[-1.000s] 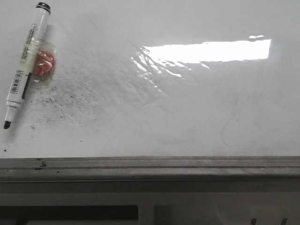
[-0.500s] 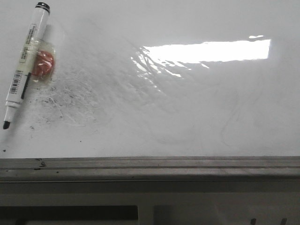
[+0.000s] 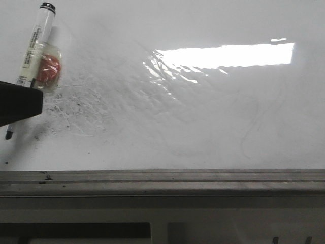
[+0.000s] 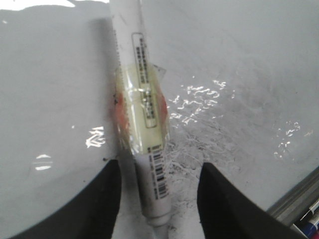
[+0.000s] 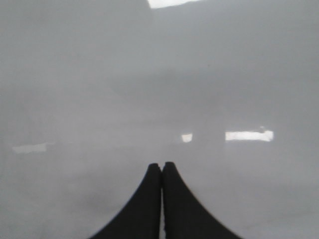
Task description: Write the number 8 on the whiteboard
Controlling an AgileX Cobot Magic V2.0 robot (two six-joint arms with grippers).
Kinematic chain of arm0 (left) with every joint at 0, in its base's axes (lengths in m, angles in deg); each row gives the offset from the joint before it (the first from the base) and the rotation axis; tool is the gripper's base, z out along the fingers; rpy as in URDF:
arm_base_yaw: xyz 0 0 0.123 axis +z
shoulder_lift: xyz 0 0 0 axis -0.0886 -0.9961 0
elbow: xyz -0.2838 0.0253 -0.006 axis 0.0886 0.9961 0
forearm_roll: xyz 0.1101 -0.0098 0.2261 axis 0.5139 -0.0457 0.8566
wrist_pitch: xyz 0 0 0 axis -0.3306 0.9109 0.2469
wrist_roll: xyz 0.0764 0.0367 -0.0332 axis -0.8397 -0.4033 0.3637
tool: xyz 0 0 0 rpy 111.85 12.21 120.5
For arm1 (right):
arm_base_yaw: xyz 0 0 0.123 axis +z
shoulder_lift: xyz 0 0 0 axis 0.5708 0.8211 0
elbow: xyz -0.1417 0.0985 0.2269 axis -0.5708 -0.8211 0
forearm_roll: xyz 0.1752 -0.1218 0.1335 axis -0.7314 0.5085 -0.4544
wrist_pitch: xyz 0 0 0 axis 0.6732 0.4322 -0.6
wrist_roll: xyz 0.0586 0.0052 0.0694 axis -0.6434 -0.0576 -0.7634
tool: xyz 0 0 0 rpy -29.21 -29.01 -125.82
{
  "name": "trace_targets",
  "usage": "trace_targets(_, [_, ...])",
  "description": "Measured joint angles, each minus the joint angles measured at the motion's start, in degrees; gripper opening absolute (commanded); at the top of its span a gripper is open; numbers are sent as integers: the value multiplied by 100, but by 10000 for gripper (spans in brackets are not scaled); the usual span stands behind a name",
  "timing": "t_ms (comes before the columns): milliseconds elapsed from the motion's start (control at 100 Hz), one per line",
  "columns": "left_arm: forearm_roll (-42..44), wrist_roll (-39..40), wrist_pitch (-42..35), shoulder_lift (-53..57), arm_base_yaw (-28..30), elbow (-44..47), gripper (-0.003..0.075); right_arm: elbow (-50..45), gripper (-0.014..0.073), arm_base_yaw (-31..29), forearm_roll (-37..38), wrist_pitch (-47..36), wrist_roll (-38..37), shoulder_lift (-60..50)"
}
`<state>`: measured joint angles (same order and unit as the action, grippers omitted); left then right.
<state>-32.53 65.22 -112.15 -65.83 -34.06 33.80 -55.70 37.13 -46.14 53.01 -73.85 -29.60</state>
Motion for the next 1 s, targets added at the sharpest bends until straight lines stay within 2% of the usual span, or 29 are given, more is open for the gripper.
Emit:
trace_targets(160, [-64,0,-76,-117,0,-9,-19,52,-63,696,0,315,0,147])
trace_targets(320, [84,0,-76,-117,0,-9,-20,492,-63,1496,0,808,121,579])
trace_targets(430, [887,0,-1,-151,20,-24,-20,1007,-34,2172,-102,1008,758,1033])
trace_targets(480, [1401,0,8,-151,20,-75,-20,1250,36,2529,-249,1019,1029,1326])
trace_targets(600, [2564,0,-4,-151,20,-220,-20,1796,316,3546,-411,1041,1445,2057])
trace_targets(650, [3008,0,-4,-151,20,-266,-20,1969,379,3925,-437,1013,1504,2379])
trace_targets(800, [4201,0,-132,-151,20,-385,-20,2364,385,4685,-488,572,1568,3269])
trace_targets(1000, [4592,0,-382,-151,20,-398,-20,2659,385,4923,-654,105,1581,4100])
